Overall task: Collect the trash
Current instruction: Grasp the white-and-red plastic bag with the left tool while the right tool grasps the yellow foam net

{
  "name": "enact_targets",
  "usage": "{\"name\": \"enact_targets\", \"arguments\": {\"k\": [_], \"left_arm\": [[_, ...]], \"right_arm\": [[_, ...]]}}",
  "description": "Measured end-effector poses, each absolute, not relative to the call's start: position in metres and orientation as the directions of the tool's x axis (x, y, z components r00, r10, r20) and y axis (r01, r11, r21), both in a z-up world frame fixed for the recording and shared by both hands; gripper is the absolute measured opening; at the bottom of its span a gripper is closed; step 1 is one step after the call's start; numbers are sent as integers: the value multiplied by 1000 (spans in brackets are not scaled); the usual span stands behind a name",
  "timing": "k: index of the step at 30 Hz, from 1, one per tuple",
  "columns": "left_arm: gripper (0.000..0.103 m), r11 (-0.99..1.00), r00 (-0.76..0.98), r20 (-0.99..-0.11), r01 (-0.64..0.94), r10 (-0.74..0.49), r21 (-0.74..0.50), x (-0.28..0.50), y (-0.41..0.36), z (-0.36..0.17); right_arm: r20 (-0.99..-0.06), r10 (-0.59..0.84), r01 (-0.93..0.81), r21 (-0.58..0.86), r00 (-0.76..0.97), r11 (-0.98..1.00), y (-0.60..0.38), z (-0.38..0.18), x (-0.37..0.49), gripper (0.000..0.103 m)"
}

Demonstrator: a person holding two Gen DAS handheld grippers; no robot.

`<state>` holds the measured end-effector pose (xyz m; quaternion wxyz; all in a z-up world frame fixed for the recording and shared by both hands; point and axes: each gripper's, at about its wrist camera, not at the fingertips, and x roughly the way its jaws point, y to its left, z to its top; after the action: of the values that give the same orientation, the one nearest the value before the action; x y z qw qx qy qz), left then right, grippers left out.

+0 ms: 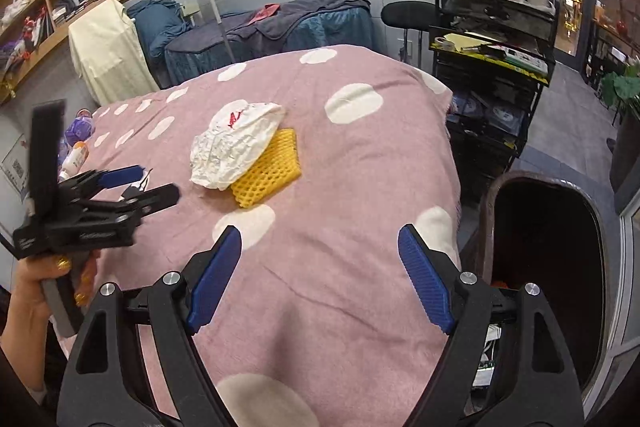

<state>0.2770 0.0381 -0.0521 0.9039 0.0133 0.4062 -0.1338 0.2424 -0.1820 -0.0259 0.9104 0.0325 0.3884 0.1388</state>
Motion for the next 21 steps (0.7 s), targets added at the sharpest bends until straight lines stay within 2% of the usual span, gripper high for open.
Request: {"name": "enact_targets", "arguments": {"k": [5, 9, 10, 11, 12, 15, 17, 21], "left_arm": [[95, 971, 596, -774, 215, -213, -102, 318, 41, -64], [77, 970, 536, -814, 204, -225, -134, 339, 43, -79], [75, 970, 537, -813, 201, -223, -134, 339, 43, -80], [65, 972, 546, -809, 196, -217, -129, 339, 44, -79], [49, 974, 547, -810, 190, -212, -126, 337, 45, -77], [32, 964, 538, -802, 188, -260, -187, 333, 51, -72], [25, 962, 552, -788, 181, -271, -204, 325, 57, -66], [19, 963, 601, -752, 172, -270, -209, 309, 68, -52]], "right_arm": [[-706, 284, -246, 158, 649, 956, -170, -21, 252, 80], [-715, 294, -262, 159, 635, 952, -162, -22, 259, 80], [-719, 297, -265, 161, 628, 951, -160, -24, 261, 80], [-725, 300, -269, 163, 619, 949, -158, -25, 264, 80], [-732, 303, -273, 165, 611, 948, -156, -27, 266, 80], [-746, 311, -284, 170, 589, 944, -148, -32, 273, 80], [-757, 317, -293, 172, 572, 940, -143, -35, 281, 80], [-780, 323, -306, 178, 536, 935, -131, -44, 301, 80]]}}
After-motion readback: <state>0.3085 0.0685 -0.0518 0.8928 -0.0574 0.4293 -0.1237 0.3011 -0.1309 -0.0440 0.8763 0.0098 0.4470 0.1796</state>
